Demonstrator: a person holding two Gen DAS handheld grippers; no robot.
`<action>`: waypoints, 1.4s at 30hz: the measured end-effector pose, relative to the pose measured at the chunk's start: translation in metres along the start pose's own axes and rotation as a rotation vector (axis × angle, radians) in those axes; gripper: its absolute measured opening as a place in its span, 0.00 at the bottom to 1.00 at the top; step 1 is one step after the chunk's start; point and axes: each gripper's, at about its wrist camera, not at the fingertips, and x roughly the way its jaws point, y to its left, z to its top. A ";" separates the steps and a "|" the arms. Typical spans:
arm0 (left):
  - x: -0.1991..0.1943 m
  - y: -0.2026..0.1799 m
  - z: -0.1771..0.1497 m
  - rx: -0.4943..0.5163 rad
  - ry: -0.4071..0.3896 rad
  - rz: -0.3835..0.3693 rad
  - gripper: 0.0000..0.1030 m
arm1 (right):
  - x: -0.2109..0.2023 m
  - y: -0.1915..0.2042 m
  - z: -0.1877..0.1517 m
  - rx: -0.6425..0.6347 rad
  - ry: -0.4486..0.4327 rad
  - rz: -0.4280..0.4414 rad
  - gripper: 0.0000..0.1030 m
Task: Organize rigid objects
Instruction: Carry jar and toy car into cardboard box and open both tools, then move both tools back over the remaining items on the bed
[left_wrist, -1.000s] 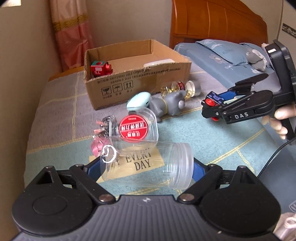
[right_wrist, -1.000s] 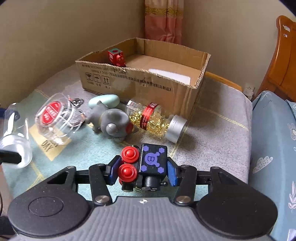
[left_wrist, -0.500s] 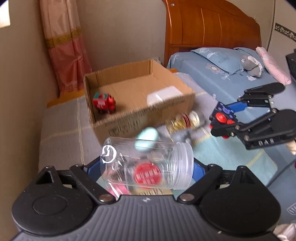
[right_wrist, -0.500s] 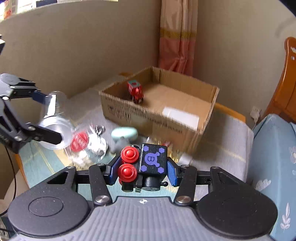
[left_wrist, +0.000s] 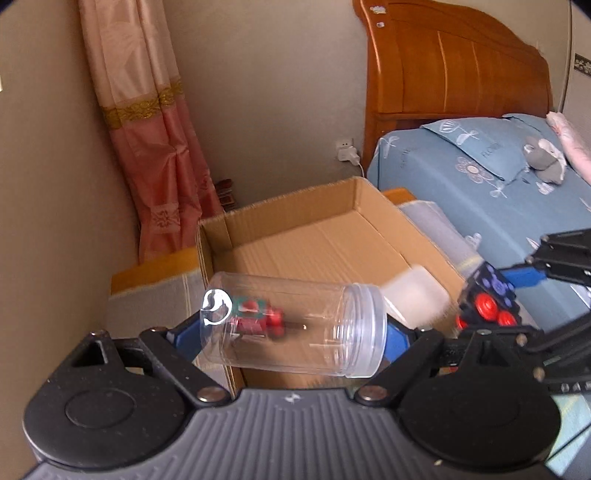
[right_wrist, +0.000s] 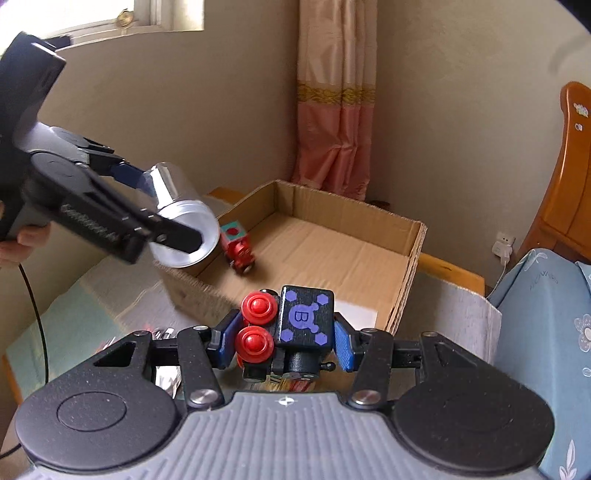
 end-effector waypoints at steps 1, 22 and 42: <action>0.006 0.003 0.005 -0.009 0.000 0.004 0.88 | 0.005 -0.004 0.005 0.006 -0.004 -0.011 0.54; 0.105 0.019 0.055 -0.057 0.079 0.016 0.92 | 0.051 -0.040 0.024 0.021 0.003 -0.075 0.99; 0.004 0.012 0.019 -0.043 0.014 0.050 0.96 | -0.025 0.016 -0.017 0.100 0.002 -0.096 1.00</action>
